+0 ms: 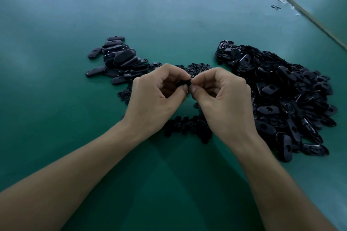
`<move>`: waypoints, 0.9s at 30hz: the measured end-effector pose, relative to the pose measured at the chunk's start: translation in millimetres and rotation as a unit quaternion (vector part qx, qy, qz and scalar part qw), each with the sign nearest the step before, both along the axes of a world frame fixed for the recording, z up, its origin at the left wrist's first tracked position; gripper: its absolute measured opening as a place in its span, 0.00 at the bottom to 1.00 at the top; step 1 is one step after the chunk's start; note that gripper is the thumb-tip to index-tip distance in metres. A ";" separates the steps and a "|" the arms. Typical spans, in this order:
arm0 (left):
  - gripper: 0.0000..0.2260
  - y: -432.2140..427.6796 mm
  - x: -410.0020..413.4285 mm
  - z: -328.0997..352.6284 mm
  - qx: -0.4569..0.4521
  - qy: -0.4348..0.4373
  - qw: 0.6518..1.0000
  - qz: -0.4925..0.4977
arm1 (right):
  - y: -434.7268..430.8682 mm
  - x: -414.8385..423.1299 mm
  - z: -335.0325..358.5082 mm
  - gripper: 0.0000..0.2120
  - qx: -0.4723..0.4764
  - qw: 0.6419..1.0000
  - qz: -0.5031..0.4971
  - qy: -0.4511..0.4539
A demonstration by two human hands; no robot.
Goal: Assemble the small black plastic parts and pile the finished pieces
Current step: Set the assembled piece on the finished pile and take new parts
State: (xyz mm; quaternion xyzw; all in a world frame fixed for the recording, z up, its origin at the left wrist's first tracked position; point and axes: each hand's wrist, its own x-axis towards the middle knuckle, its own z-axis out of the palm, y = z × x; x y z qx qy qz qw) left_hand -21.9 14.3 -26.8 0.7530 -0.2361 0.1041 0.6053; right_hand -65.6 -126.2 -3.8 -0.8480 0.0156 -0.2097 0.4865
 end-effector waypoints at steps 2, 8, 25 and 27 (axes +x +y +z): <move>0.11 -0.1 -0.4 -0.8 0.013 -0.010 1.000 0.001 | -2.0 0.1 1.3 0.13 -0.009 1.000 0.005 0.009; 0.10 -0.6 -0.9 -1.6 0.025 -0.024 0.999 -0.009 | -8.6 0.1 5.2 0.14 -0.008 0.999 0.012 0.029; 0.12 -0.5 0.9 0.8 -0.019 0.024 0.999 -0.020 | -10.2 2.2 2.0 0.12 -0.035 0.999 0.012 -0.005; 0.11 0.3 1.4 1.4 -0.038 0.038 0.998 -0.035 | -13.2 3.3 2.0 0.10 -0.010 0.999 0.036 0.013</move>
